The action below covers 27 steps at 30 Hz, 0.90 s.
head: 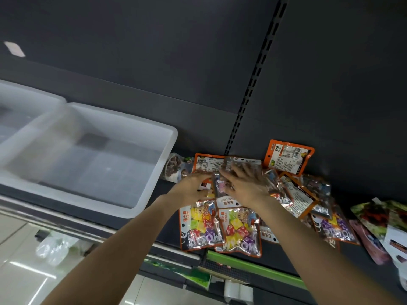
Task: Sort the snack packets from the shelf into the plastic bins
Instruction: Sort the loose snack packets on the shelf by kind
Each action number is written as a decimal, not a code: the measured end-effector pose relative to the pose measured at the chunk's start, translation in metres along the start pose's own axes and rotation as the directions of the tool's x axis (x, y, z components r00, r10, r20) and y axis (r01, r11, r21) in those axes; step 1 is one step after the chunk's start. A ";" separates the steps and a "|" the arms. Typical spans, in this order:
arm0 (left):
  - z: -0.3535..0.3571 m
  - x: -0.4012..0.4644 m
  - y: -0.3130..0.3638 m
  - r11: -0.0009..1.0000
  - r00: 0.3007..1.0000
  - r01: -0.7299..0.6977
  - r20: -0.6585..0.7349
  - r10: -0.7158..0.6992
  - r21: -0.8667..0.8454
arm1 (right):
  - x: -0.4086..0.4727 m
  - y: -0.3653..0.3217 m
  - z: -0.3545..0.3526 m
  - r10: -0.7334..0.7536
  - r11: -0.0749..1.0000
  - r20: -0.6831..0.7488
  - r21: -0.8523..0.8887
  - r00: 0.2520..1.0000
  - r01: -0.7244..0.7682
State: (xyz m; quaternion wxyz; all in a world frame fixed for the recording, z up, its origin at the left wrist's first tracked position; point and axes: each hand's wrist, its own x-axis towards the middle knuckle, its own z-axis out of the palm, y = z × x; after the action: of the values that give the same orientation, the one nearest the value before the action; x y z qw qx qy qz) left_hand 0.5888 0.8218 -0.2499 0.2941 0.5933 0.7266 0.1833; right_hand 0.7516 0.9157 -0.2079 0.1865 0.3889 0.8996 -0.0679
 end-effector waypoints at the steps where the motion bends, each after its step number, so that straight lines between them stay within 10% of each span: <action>1: -0.004 0.000 -0.002 0.998 0.996 0.052 -0.079 -0.050 0.022 | 0.001 0.001 0.006 0.004 1.000 0.016 -0.021 1.000 -0.004; 11: -0.011 0.007 -0.017 0.899 0.960 0.280 -0.125 -0.252 0.336 | -0.010 0.008 0.021 0.040 0.989 -0.068 -0.141 0.997 -0.050; 19: -0.027 -0.003 0.011 0.762 0.962 0.143 -0.270 0.044 0.631 | -0.007 0.013 0.019 0.053 0.999 -0.016 -0.003 0.998 -0.053; 27: -0.058 -0.023 0.030 0.866 0.928 0.150 -0.371 0.043 0.477 | -0.008 0.014 0.015 0.070 0.995 -0.017 0.076 0.997 -0.069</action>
State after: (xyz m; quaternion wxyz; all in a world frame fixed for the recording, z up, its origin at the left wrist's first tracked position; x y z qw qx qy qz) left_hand 0.5762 0.8114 -0.1825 -0.0054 0.5829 0.8075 0.0901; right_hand 0.7714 0.9158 -0.2180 0.1648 0.4275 0.8841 -0.0915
